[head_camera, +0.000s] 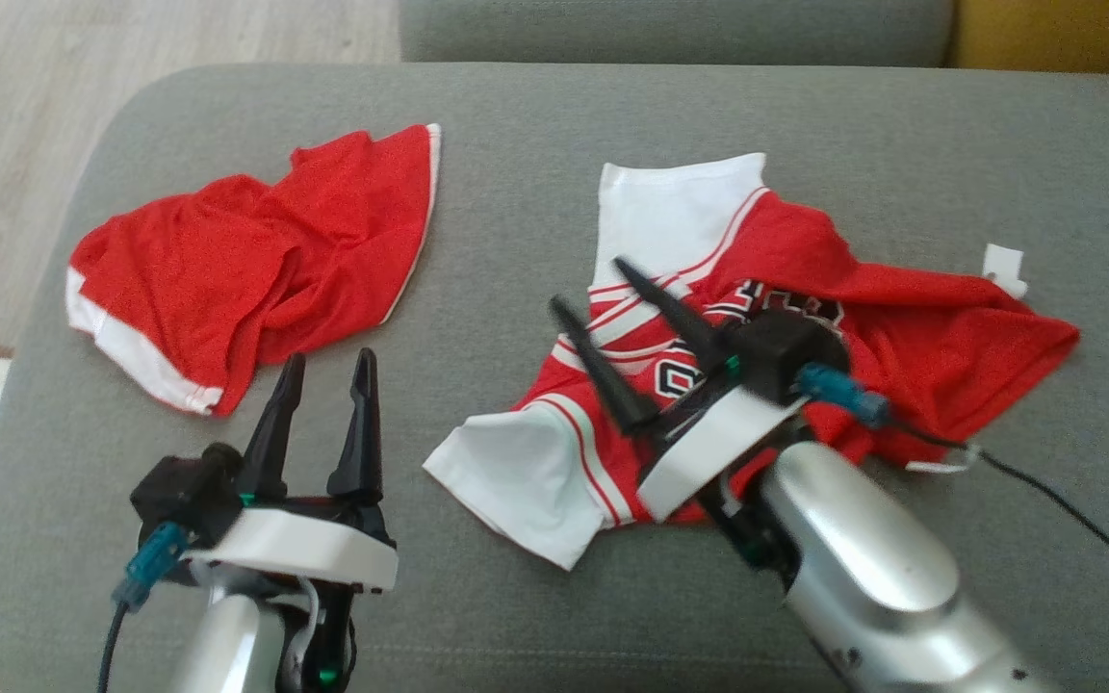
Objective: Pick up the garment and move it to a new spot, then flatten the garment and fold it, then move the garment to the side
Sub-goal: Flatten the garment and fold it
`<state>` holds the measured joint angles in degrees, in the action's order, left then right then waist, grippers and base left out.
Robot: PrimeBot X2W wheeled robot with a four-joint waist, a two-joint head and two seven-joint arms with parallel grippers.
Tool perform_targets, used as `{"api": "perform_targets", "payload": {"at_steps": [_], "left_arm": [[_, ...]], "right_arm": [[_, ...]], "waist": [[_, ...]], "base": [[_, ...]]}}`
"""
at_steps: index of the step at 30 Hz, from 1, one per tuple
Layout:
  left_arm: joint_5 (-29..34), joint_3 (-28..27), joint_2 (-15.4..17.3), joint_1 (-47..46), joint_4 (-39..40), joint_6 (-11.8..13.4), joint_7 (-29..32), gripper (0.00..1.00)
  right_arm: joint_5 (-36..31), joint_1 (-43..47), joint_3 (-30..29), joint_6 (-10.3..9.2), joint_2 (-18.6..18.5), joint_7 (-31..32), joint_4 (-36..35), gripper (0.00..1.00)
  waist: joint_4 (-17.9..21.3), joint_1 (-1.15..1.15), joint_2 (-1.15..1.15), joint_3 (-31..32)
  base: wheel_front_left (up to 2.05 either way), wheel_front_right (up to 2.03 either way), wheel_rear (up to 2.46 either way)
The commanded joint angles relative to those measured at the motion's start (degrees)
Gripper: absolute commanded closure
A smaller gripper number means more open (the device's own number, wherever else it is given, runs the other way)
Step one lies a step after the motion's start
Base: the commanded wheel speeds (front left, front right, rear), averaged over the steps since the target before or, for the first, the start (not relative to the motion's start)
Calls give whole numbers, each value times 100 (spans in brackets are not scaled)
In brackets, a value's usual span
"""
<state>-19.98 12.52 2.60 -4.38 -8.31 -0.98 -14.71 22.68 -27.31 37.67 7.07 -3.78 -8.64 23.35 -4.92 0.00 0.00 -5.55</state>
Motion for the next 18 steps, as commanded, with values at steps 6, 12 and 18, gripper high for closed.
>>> {"api": "perform_targets", "payload": {"at_steps": [6,12,18], "left_arm": [[16,-176,28,-147,247,13,-29,0],[11,-144,28,-144,382,14,-29,0],[32,-101,28,-132,450,-14,-29,0]], "right_arm": [[-660,292,-1010,42,86,-33,-358,0],[-1164,926,-2494,42,67,-155,-929,0],[-1306,1662,-3634,42,86,-348,-1280,0]], "waist": [[282,0,0,99],[428,0,0,113],[535,0,0,81]], "base": [[0,0,0],[0,0,0],[0,0,0]]}}
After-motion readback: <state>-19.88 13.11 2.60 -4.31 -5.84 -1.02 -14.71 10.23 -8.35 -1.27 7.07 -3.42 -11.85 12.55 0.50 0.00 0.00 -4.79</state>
